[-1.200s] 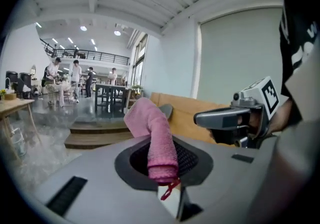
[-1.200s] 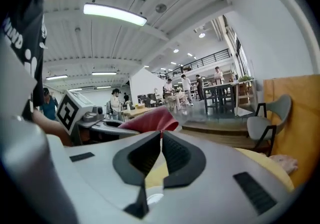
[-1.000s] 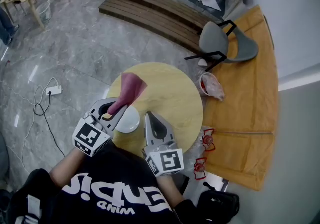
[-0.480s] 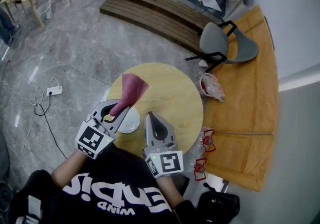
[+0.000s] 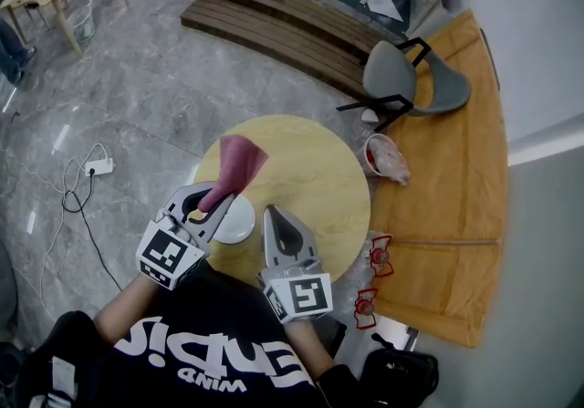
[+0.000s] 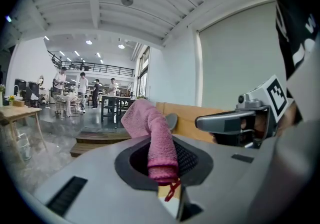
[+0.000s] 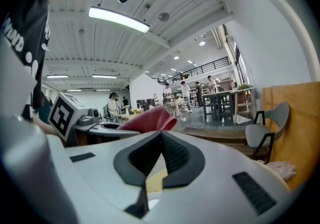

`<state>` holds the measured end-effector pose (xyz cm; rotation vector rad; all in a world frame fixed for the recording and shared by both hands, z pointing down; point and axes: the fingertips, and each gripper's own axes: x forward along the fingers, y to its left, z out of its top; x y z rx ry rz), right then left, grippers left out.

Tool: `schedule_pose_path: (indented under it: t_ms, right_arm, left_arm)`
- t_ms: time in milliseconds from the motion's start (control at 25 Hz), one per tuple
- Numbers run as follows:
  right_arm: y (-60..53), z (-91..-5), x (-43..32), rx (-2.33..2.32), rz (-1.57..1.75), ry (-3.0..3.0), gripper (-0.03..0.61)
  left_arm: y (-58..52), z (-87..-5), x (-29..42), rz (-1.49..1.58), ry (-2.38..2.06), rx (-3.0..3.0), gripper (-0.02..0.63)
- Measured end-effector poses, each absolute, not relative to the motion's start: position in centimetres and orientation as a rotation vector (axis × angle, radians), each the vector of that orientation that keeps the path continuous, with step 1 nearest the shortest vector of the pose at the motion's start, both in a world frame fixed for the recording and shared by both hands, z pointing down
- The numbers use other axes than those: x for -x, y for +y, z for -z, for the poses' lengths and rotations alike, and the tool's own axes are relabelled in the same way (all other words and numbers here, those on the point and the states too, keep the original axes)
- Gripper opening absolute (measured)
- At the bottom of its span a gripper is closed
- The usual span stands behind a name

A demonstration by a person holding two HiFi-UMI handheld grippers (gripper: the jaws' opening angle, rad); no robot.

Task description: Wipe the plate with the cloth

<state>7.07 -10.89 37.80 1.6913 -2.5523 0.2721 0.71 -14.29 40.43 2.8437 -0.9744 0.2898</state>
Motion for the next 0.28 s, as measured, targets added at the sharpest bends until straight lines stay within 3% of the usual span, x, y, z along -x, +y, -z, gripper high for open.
schedule_pose_path:
  t_ms: [280]
  right_arm:
    - [-10.62, -38.68, -6.22, -1.661, -0.309, -2.559, 0.021]
  left_arm:
    - [-14.15, -40.95, -0.11, -0.3, -0.971, -2.816, 0.051]
